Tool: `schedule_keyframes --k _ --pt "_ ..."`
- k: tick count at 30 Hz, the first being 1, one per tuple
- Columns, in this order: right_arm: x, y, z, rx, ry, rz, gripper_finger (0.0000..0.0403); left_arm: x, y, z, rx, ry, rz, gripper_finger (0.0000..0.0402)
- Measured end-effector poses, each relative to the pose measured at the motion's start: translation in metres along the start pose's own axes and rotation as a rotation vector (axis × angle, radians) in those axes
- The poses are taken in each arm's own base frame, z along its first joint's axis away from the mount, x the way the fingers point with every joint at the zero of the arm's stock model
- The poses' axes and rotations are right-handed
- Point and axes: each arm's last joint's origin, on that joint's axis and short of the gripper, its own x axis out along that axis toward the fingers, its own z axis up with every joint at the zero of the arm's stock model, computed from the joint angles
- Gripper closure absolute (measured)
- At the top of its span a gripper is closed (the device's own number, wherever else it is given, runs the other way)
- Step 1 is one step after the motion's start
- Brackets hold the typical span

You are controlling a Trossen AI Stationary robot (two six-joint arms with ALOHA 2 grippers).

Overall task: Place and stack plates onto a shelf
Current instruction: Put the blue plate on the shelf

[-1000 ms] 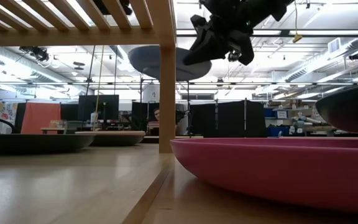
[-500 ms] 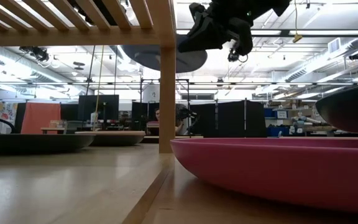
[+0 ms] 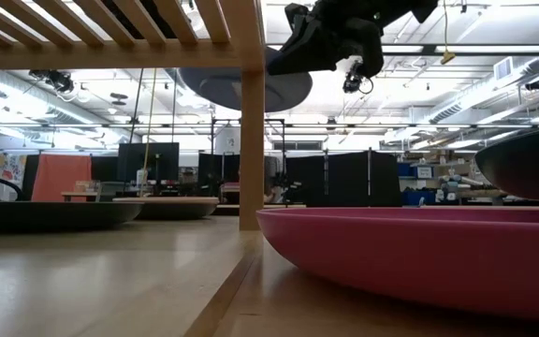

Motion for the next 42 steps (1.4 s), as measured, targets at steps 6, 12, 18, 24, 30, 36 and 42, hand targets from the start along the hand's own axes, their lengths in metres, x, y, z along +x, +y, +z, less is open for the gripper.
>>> schedule_keyframes --k 6,12,18,24,30,36,42 --pt "0.0000 0.0001 0.0000 -0.001 -0.001 0.001 0.0384 0.0000 -0.0008 -0.0002 0.005 -0.002 -0.020 0.0264" --pt "0.0000 -0.0001 0.0001 -0.001 -0.003 0.000 0.0384 0.0000 -0.0011 -0.0005 0.025 -0.001 -0.028 0.0296" --pt "0.0000 0.0001 0.0003 -0.002 -0.006 0.002 0.0384 -0.0001 -0.0024 0.0001 0.070 -0.019 -0.075 0.0319" --pt "0.0000 -0.0003 0.0003 -0.004 -0.005 -0.003 0.0375 -0.0001 -0.0029 0.0000 0.073 -0.022 -0.087 0.0343" --pt "0.0001 -0.0015 -0.0003 -0.001 0.008 -0.022 0.0349 -0.0001 -0.0028 0.0007 0.067 -0.030 -0.085 0.0356" --pt "-0.0001 -0.0031 0.0010 0.002 -0.003 -0.040 0.0331 -0.0001 -0.0026 0.0011 0.063 -0.032 -0.081 0.0357" --pt "-0.0008 -0.0068 0.0059 0.014 -0.056 -0.073 0.0291 0.0000 -0.0018 0.0010 0.062 -0.027 -0.064 0.0358"
